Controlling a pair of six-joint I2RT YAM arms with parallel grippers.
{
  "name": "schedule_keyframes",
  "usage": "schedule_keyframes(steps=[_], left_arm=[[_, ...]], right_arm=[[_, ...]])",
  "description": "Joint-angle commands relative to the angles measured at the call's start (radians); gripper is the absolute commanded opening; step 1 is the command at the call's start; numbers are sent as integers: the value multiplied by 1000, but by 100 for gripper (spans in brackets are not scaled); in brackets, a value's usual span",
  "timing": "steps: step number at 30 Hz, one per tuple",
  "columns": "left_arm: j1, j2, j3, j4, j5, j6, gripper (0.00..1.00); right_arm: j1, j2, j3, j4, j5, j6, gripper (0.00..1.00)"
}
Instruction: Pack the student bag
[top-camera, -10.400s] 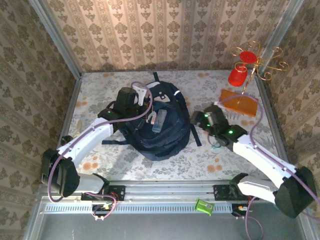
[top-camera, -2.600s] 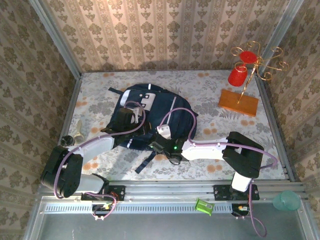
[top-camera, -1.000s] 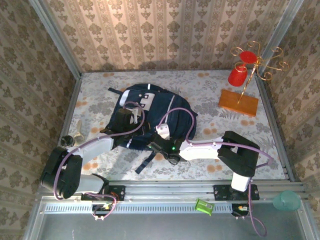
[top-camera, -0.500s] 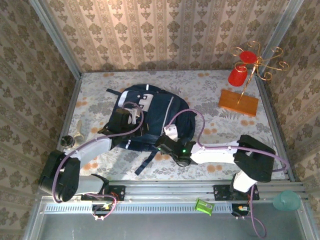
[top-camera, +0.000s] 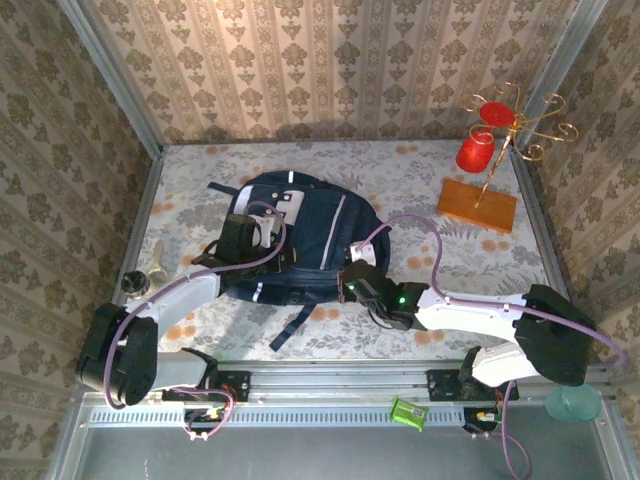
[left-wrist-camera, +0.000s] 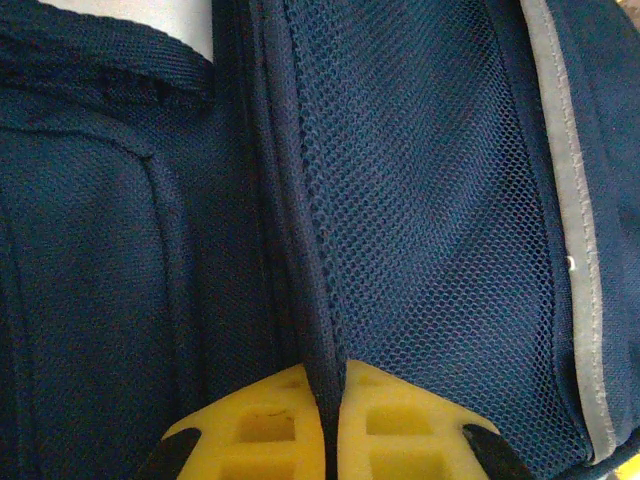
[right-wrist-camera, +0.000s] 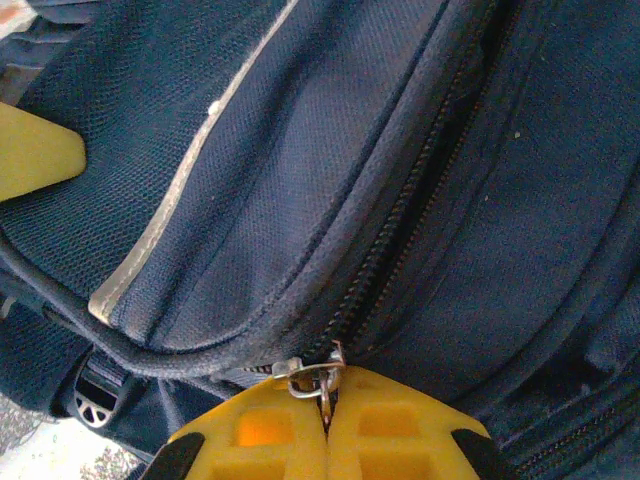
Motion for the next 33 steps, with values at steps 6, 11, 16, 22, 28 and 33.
schedule_keyframes(steps=[6, 11, 16, 22, 28, 33], left_arm=[[27, 10, 37, -119, -215, 100, 0], [28, 18, 43, -128, -223, 114, 0], [26, 23, 51, -125, -223, 125, 11], [-40, -72, 68, -177, -335, 176, 52], [-269, -237, -32, -53, -509, 415, 65], [-389, -245, -108, 139, -454, 655, 66]], right_arm=[[-122, -102, -6, -159, 54, -125, 0], [-182, -110, -4, -198, 33, -152, 0], [-192, -127, -10, -133, -107, -219, 0], [-193, -147, -15, -76, -252, -224, 0], [-193, -157, -3, -63, -309, -222, 0], [-192, -167, 2, -47, -344, -221, 0]])
